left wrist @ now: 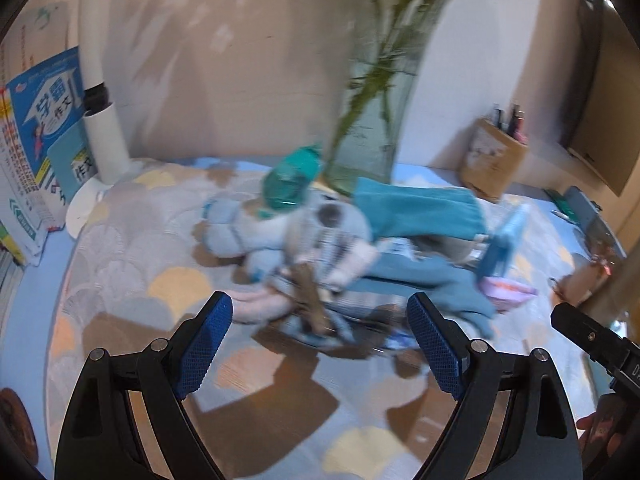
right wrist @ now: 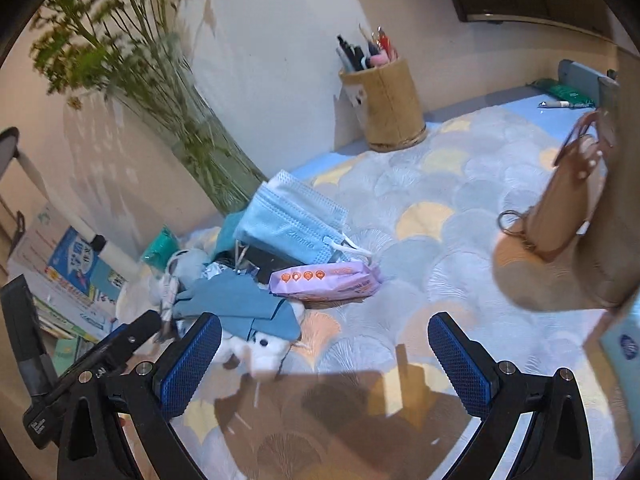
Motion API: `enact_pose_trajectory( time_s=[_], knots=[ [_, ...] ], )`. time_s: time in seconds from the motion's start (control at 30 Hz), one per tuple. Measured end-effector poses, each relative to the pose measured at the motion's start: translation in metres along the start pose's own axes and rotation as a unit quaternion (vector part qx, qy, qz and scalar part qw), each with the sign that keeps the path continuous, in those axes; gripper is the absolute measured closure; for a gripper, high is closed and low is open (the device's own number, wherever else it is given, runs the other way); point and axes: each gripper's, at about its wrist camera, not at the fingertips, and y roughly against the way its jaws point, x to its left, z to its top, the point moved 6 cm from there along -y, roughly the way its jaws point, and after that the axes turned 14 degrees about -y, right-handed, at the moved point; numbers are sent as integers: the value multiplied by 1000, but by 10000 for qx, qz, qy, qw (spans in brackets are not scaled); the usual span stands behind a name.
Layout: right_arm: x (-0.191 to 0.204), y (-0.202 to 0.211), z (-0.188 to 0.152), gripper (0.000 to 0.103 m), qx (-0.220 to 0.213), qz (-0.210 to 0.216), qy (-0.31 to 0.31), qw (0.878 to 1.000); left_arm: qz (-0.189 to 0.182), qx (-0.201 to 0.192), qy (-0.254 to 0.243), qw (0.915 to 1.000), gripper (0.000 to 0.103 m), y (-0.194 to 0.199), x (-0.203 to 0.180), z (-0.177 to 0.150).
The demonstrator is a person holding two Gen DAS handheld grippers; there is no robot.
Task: Organize soft objects
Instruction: 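Grasp the gingham scrunchie with the left tool while the right tool grasps the lilac wipes pack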
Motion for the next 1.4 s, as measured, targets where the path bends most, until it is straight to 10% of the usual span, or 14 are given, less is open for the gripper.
enact_pose_trajectory(
  time_s=[0.33,0.57,0.8,0.9,0.97,1.4],
  knots=[
    [8,-73,1,0,173,-412,204,9988,-274,-343,240,9987,3,-30,12,-12],
    [-7,-76,3,0,-104,112,-70,9999,-473,-102,515,9975,0,-44,19,-20],
    [5,-84,0,0,-63,-445,310,9985,-239,-137,280,9992,0,-42,13,-16],
    [4,-82,0,1,-76,-395,269,9988,-557,-255,236,9978,27,-41,8,-14],
    [3,-79,2,17,-194,-582,274,9977,-705,-414,30,9966,64,-36,-2,-11],
    [-27,-48,16,20,-548,932,-888,9902,-1319,-943,866,9830,73,-18,25,-13]
  ],
)
